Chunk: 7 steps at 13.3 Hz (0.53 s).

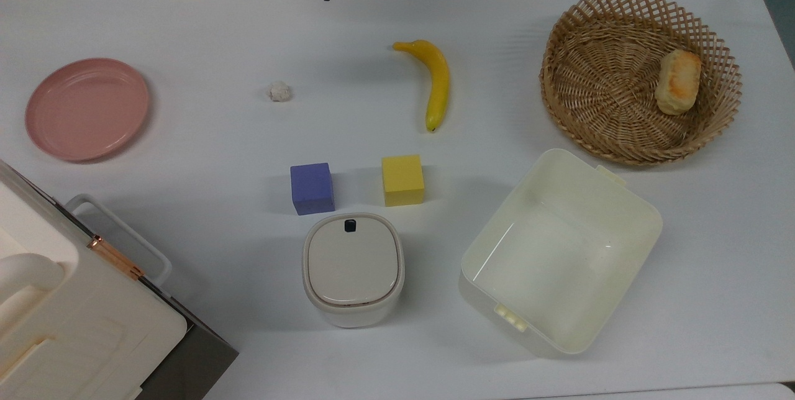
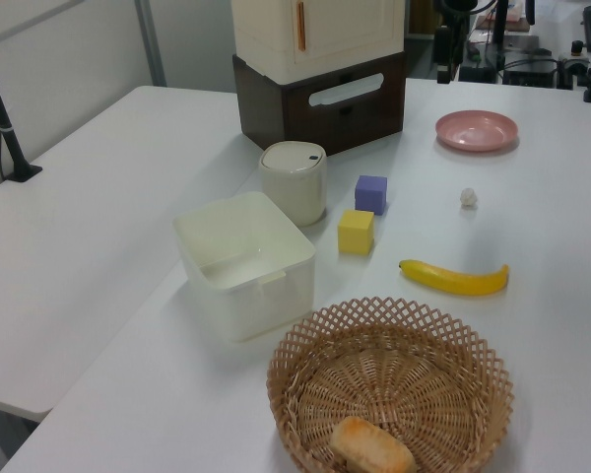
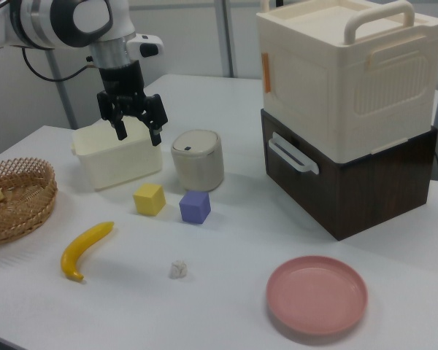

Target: Open the trash can

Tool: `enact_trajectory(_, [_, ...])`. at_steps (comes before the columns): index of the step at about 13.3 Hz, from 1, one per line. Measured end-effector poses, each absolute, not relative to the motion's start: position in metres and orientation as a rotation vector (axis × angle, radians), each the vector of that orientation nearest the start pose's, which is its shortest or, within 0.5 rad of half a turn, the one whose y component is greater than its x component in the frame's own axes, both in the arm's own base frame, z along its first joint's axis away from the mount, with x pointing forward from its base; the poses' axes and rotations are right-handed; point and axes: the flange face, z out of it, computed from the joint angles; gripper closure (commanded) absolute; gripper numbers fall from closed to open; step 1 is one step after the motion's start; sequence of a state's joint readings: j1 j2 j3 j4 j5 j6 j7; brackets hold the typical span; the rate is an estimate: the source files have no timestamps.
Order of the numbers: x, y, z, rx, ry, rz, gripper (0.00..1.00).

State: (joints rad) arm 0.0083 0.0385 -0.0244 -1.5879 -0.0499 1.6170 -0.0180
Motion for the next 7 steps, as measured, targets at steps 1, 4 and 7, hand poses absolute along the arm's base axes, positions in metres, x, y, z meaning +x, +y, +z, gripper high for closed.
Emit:
enact_trajectory(1, [0.5694,-0.0142,0.5989,-3.192,-0.007,0.016,0.00])
enact_trajectory(4, [0.5692,-0.0205,0.5990,-3.192,0.011,0.017,0.00])
enact_trajectory(7, [0.5692,-0.0222,0.5991,-3.192,0.016,0.017,0.00])
